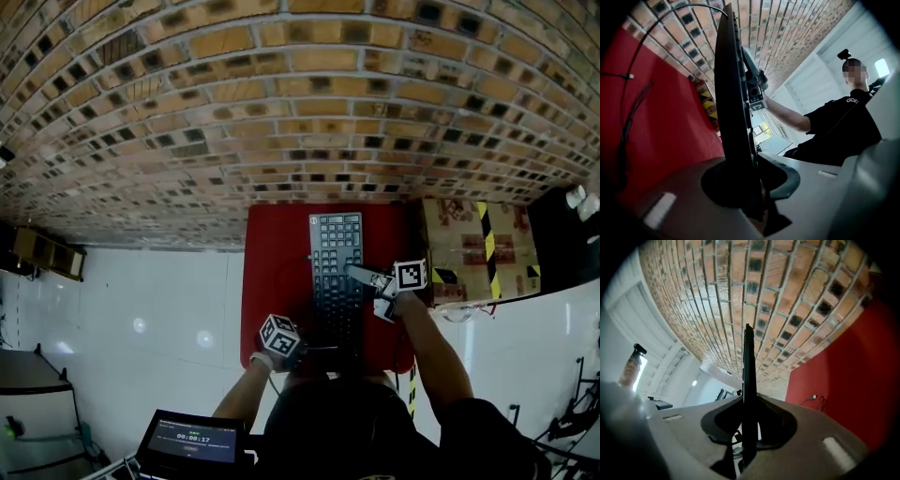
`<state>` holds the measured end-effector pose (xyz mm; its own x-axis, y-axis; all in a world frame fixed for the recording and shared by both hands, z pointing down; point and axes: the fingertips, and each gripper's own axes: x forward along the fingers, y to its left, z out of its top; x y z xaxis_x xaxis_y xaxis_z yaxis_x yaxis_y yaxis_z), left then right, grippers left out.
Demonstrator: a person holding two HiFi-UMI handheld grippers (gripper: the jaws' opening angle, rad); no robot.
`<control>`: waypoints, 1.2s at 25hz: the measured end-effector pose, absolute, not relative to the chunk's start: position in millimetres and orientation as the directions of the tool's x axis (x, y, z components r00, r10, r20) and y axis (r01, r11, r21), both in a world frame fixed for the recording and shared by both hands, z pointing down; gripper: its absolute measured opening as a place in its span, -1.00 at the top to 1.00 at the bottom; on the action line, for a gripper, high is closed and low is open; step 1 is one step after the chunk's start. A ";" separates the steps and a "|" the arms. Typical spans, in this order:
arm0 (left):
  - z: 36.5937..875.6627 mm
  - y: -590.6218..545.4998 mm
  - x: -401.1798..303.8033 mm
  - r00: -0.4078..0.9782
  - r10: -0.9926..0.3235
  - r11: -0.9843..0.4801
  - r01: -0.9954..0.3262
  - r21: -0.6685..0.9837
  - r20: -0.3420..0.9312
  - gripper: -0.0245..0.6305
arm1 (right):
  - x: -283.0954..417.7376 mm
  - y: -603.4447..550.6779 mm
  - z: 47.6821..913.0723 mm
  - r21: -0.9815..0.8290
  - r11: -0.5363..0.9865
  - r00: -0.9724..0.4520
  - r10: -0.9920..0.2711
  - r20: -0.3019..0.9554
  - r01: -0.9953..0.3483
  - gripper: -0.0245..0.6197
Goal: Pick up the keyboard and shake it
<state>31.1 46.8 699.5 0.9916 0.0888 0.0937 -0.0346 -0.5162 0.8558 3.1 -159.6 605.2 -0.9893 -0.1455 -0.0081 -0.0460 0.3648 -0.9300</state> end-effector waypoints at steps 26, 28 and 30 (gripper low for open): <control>766.9 69.6 -2.4 0.996 0.045 -0.149 -0.075 0.986 0.083 0.58 | -32.2 -156.2 760.1 -0.968 0.040 -0.964 -0.110 0.241 -0.246 0.72; 768.4 70.1 -3.6 0.996 0.057 -0.103 -0.063 0.993 0.069 0.58 | -35.5 -157.1 766.3 -0.968 0.014 -0.963 -0.108 0.248 -0.251 0.71; 772.2 68.4 -5.4 0.995 0.063 -0.079 -0.068 0.995 0.073 0.57 | -36.9 -158.5 773.4 -0.965 0.000 -0.959 -0.107 0.261 -0.262 0.71</control>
